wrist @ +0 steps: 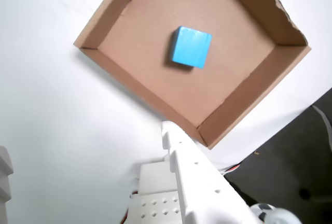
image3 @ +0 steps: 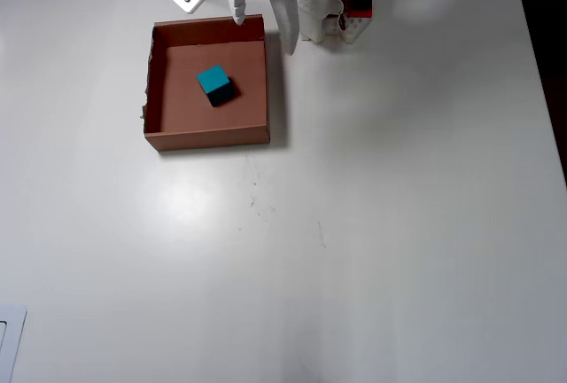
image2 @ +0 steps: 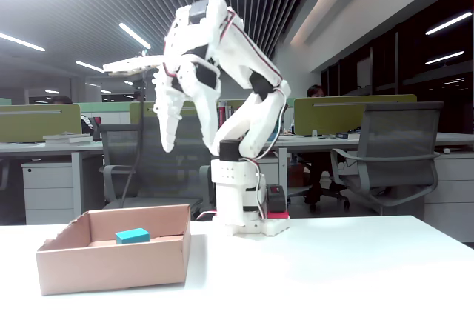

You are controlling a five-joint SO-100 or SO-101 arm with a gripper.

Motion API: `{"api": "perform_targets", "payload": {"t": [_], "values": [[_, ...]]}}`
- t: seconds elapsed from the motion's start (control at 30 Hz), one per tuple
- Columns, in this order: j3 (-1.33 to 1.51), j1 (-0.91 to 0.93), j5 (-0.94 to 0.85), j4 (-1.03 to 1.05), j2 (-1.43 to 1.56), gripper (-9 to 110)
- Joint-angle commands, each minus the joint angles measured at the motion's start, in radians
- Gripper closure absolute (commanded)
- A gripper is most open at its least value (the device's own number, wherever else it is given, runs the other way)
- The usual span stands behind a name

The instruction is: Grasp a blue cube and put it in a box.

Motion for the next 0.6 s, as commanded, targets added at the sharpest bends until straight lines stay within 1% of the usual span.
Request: {"api": "perform_targets", "payload": {"t": [0.0,0.23,0.57], "values": [[0.008,-0.038,-0.012,-0.018,0.046,66],[0.067,-0.158,-0.012,-0.028,0.118,66],[0.236,-0.348,-0.012,-0.063,0.293,66]]}}
